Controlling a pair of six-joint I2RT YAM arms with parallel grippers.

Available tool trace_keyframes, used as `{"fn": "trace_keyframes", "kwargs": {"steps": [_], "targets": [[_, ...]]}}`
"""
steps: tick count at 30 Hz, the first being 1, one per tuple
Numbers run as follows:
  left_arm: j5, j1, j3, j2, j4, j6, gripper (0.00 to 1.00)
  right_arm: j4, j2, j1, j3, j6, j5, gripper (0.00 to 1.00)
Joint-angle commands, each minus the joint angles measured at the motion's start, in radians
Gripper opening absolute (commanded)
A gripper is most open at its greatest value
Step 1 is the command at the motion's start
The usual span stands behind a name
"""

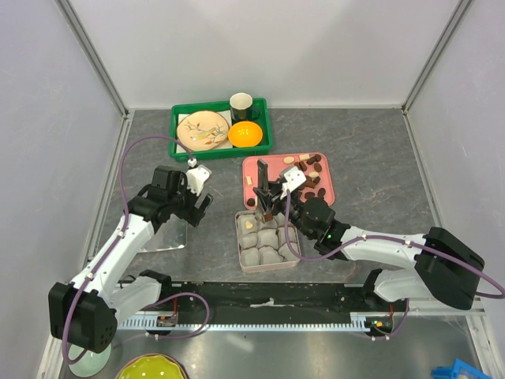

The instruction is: Pack the chocolate

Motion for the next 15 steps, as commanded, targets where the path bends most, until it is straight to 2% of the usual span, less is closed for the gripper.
{"fn": "trace_keyframes", "kwargs": {"steps": [1, 11, 15], "targets": [[0.011, 0.004, -0.004, -0.017, 0.007, 0.022, 0.95, 0.075, -0.007, 0.006, 0.008, -0.011, 0.011, 0.45], [0.014, 0.004, -0.002, -0.027, -0.004, 0.019, 0.95, 0.057, -0.041, 0.006, 0.006, -0.002, -0.001, 0.52], [0.017, 0.004, -0.002, -0.035, -0.008, 0.018, 0.95, 0.069, -0.04, 0.008, 0.008, -0.002, 0.005, 0.47]]}}
